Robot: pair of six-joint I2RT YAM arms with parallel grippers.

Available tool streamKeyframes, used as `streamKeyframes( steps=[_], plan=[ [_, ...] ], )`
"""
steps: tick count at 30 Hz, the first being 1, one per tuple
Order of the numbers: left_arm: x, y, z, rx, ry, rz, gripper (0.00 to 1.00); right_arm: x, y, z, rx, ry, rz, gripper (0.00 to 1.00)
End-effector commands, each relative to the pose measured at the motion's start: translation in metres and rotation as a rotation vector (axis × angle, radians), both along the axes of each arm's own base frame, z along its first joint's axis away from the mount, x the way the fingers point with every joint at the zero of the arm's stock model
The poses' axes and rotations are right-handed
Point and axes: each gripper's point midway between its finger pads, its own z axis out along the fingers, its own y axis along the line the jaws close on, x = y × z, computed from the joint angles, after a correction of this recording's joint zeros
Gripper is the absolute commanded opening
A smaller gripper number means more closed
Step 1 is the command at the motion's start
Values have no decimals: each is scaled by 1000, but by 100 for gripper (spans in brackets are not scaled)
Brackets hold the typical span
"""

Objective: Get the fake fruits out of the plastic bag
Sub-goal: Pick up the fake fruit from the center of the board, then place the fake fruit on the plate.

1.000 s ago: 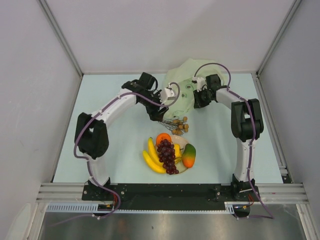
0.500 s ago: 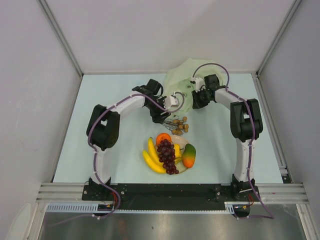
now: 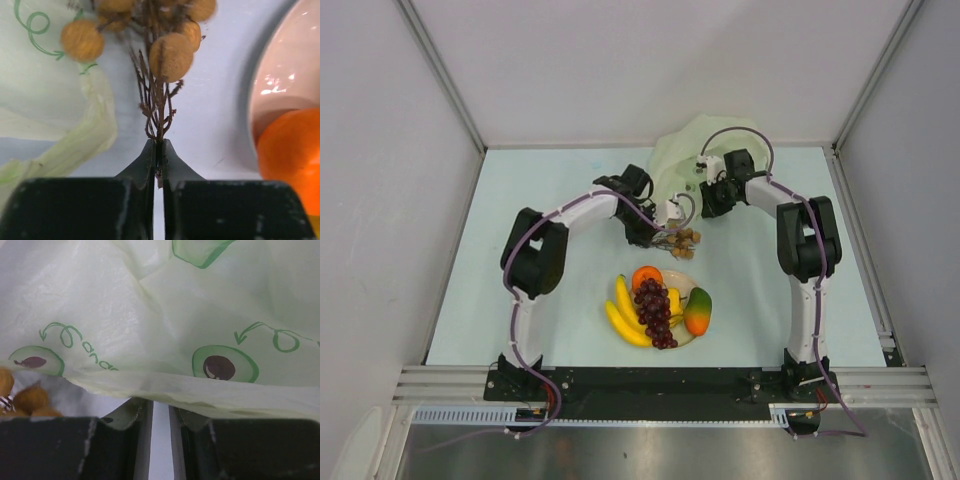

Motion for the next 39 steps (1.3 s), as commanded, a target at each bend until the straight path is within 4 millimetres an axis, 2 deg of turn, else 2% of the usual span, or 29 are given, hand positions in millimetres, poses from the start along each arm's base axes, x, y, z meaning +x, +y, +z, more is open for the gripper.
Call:
streamKeyframes(
  steps=[1, 4, 8, 11, 13, 14, 15, 16, 17, 18, 20, 21, 23, 24, 27, 29, 32, 34, 35, 37, 38, 39],
  plan=[
    [-5, -24, 94, -189, -72, -50, 0, 10, 2, 10, 4, -34, 11, 23],
    [-23, -33, 147, -294, -50, -68, 0, 12, -1, 11, 6, -32, -1, 23],
    [-51, -35, 190, -351, -10, -73, 0, 11, -4, 12, 17, -27, -13, 23],
    [-74, -32, 210, -371, 17, -79, 0, 11, -4, 12, 22, -26, -11, 23],
    [-93, -31, 211, -354, 51, -101, 0, 11, -4, 12, 21, -25, -11, 23],
    [-103, -28, 220, -359, 38, -115, 0, 12, -5, 11, 22, -25, -12, 23],
    [-111, -25, 212, -332, 45, -120, 0, 12, -5, 11, 24, -23, -14, 23],
    [-120, -28, 212, -321, 18, -143, 0, 12, -4, 13, 26, -26, -13, 23],
    [-128, -25, 220, -323, -37, -158, 0, 12, -4, 14, 29, -26, -13, 23],
    [-135, -22, 204, -250, -73, -158, 0, 12, -4, 15, 32, -27, -16, 23],
    [-131, -25, 203, -222, -203, -152, 0, 12, -3, 19, 35, -33, -17, 23],
    [-136, -18, 195, -150, -281, -151, 0, 11, -2, 21, 34, -37, -16, 23],
    [-131, -19, 194, -117, -389, -132, 0, 10, -3, 30, 34, -48, -18, 23],
    [-131, -15, 186, -60, -440, -118, 0, 6, -4, 31, 34, -45, -18, 23],
    [-129, -23, 185, -42, -517, -101, 0, 0, -5, 45, 44, -66, -6, 23],
    [-119, -25, 187, -4, -604, -89, 0, -3, -7, 50, 46, -62, -4, 26],
    [-116, -30, 185, 69, -731, -166, 0, -6, -10, 64, 75, -58, -22, 31],
    [-122, -32, 176, 110, -780, -230, 0, -8, -13, 73, 98, -55, -37, 36],
    [-122, -29, 180, 128, -828, -265, 0, -10, -16, 75, 105, -43, -48, 38],
    [-128, -30, 175, 130, -876, -306, 0, -14, -20, 84, 119, -46, -62, 43],
    [-128, -26, 180, 146, -922, -334, 0, -18, -22, 83, 121, -34, -69, 45],
    [-133, -24, 172, 170, -939, -365, 0, -21, -24, 86, 127, -33, -77, 47]
  ],
)
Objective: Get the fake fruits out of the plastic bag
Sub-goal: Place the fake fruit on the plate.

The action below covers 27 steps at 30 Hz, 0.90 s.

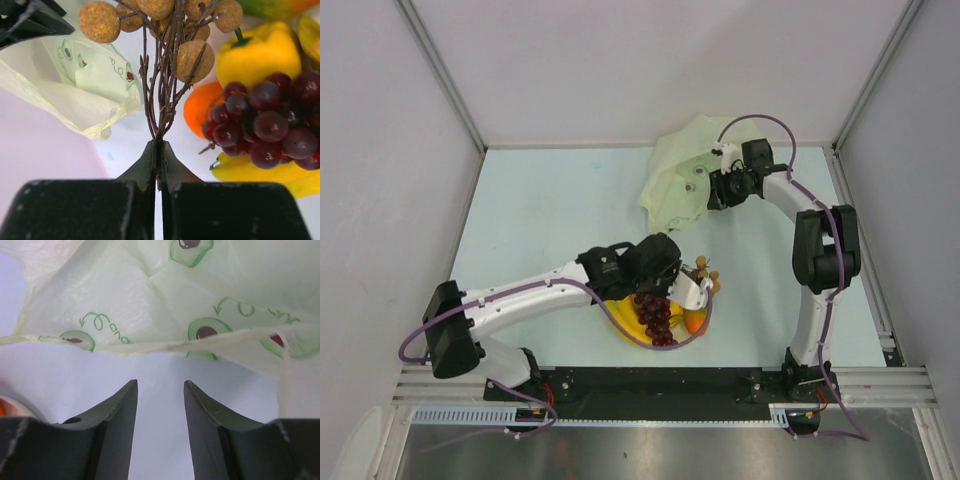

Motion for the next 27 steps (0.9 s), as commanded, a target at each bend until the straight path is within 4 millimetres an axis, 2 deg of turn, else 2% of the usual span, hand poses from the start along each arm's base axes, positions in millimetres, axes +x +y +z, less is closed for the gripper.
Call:
streamKeyframes(
  steps=[1, 3, 6, 11, 14, 17, 21, 25, 27],
  plan=[
    [7, 6, 29, 29, -266, -79, 0, -15, -9, 41, 60, -20, -32, 50],
    [7, 13, 24, 101, -335, -105, 0, -23, -11, 39, 61, -12, -32, 51],
    [10, 12, 27, 127, -397, -108, 0, -30, -15, 44, 63, -7, -41, 51],
    [5, 6, 25, 137, -384, -125, 0, -39, -22, 50, 67, 1, -52, 52],
    [-2, 7, 15, 162, -359, -150, 0, -40, -28, 50, 69, 4, -61, 52],
    [-9, 12, 5, 179, -331, -164, 1, -42, -29, 59, 101, 5, -71, 53],
    [-19, 19, -7, 198, -264, -178, 6, -57, -20, 85, 147, -22, -29, 54],
    [-29, 25, -20, 211, -200, -189, 11, -78, -18, 92, 143, -11, 20, 55],
    [-37, 29, -32, 227, -151, -213, 19, -90, -17, 88, 141, 10, 48, 55]
  ],
)
